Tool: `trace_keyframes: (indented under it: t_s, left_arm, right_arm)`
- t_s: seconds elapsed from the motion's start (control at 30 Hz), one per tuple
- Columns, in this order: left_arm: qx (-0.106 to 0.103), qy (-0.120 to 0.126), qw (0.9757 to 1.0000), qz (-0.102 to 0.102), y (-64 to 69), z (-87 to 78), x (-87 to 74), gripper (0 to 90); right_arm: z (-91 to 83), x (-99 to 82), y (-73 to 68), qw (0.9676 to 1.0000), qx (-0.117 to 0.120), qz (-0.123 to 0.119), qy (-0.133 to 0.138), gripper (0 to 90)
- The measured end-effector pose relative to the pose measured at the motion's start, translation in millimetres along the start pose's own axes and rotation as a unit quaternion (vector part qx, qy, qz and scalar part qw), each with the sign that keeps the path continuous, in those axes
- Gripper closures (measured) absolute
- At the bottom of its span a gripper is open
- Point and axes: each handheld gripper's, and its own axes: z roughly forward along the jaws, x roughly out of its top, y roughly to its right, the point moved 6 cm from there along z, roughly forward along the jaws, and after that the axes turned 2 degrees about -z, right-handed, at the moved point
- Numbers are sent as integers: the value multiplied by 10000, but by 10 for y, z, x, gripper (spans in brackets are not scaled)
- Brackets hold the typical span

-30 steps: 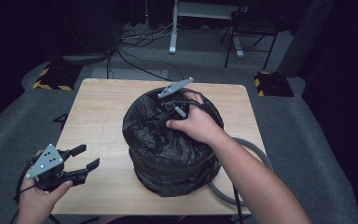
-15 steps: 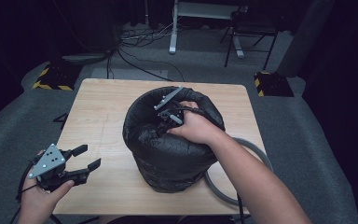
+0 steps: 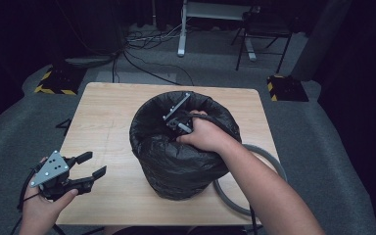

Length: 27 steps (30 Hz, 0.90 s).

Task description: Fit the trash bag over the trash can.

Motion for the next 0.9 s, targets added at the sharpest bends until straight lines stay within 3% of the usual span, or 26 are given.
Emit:
trace_keyframes:
  t_s: [0.1, 0.23, 0.33, 0.43, 0.67, 0.77, 0.9]
  left_arm:
    - [8, 5, 10000, -10, -5, -1, -2, 327]
    - [-3, 10, 10000, -6, 0, -9, 5, 327]
    - [-1, 10, 10000, -10, 1, -9, 4, 327]
    - [-2, 18, 10000, -4, 2, -2, 4, 327]
    - [-3, -5, 10000, -10, 9, 6, 2, 327]
    - [-9, 4, 10000, -12, 17, 8, 7, 327]
    - [-19, -9, 10000, -12, 23, 23, 1, 327]
  right_arm:
    - [-182, 123, -24, 9982, 69, 131, 579, 211]
    - [-437, 242, -3, 9925, -117, 138, 1209, 210]
    - [-666, 332, -15, 9843, -209, 64, 1750, 207]
    - [-855, 392, -91, 9767, -109, -51, 2144, 201]
    - [-1100, 434, -445, 9664, 158, -560, 2504, 188]
    - [-998, 384, -546, 9697, 294, -699, 2324, 186]
    - [-688, 246, -564, 9812, 302, -763, 1746, 168]
